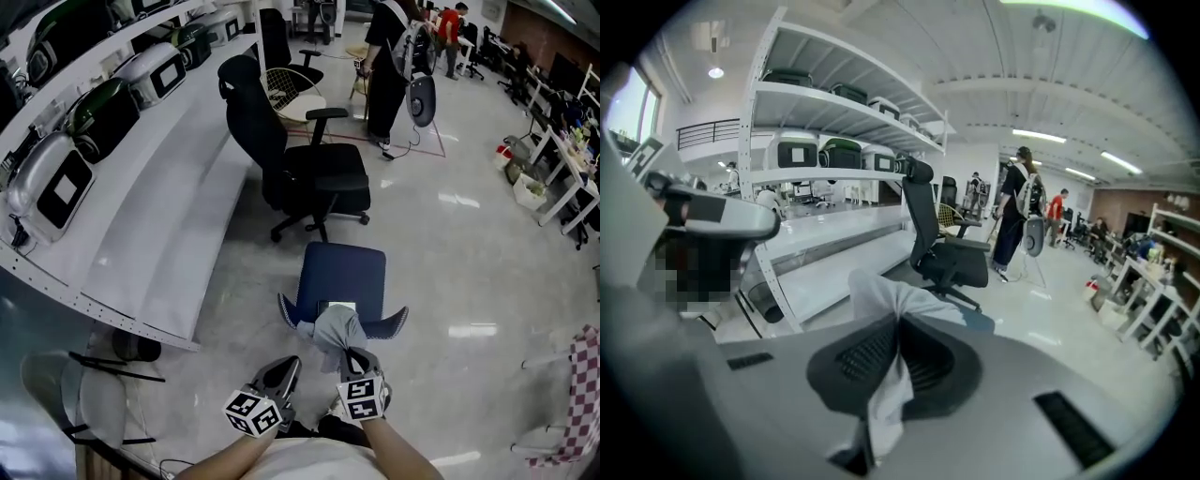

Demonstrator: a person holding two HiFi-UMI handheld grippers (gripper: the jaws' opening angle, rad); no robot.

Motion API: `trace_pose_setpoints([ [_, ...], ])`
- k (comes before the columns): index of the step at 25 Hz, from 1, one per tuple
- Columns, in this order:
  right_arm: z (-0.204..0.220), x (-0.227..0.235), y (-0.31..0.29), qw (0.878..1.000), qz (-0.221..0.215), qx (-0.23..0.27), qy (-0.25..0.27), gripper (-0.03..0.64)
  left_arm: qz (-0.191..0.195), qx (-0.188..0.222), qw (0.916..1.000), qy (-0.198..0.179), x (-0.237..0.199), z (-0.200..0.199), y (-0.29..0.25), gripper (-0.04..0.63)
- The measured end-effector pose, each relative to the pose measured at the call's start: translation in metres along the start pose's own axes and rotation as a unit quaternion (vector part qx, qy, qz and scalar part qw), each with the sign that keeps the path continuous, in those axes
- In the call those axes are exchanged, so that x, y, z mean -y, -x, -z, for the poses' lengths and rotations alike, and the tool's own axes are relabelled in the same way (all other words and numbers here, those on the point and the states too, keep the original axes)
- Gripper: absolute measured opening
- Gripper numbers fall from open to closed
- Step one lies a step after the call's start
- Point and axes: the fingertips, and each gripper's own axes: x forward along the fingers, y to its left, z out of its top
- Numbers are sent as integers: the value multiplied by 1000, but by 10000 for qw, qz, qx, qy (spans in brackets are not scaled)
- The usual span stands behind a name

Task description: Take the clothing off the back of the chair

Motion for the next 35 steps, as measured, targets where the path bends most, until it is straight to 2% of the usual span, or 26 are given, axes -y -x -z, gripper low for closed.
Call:
trace_pose_setpoints([
  [5,-2,3,11,9995,-227,137,-140,25,9,47,10000,-30,16,3,-2,8],
  [10,-13,-8,23,9984,-433,324,137,25,-177,140,9997,2,18,4,0,8],
  [15,-8,-11,36,9966,-676,436,201,25,-300,172,9994,30,29,16,-3,8],
  [24,-3,3,49,9932,-995,596,8,25,-649,210,9976,68,41,30,-5,8],
  [31,-13,-7,64,9911,-1022,853,-75,25,-456,175,9988,-62,55,31,3,8],
  [35,-13,-15,82,9931,-729,910,-133,25,-166,216,9996,-58,60,33,18,8],
])
